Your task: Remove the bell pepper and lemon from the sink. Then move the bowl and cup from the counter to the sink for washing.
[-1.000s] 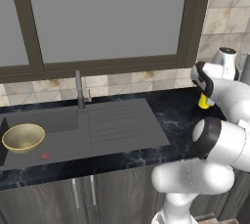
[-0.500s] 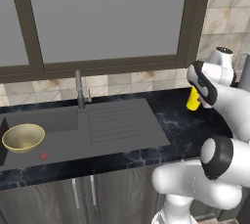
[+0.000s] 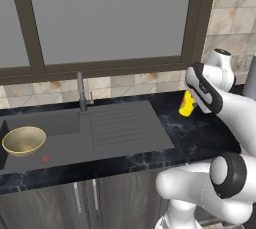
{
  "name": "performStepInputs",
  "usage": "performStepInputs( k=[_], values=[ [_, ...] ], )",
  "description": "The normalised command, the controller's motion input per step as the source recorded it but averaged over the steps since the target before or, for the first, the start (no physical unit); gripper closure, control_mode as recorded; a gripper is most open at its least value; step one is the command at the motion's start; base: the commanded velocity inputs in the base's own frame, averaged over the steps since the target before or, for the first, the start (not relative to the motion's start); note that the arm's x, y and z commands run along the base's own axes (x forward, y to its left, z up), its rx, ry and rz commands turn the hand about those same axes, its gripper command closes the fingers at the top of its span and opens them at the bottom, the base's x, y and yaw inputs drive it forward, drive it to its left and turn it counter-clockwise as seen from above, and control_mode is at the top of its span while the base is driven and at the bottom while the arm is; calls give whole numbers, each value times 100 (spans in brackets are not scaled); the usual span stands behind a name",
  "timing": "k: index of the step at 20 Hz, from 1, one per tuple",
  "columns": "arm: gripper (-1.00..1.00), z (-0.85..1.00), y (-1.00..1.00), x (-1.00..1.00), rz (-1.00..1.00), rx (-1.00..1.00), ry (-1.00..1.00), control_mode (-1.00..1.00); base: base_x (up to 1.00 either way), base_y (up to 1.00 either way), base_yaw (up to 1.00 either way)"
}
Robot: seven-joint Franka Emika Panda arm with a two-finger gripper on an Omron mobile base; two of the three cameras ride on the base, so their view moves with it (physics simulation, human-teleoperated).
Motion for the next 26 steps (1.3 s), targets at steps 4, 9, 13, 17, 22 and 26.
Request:
performStepInputs(
  k=[4, 9, 13, 17, 22, 26],
  values=[
    [100, 6, 54, -17, 18, 0, 0, -100, 0, 0, 0],
    [100, 2, 57, -17, 9, 0, -1, -100, 0, 0, 0],
    [100, 0, 57, -18, 5, 0, -1, -100, 0, 0, 0],
    [100, 0, 57, -17, 4, -1, 0, -100, 0, 0, 0],
    [100, 0, 56, -17, 8, -1, 0, -100, 0, 0, 0],
    [100, 0, 63, -4, 9, -4, -5, -100, 0, 0, 0]
  ],
)
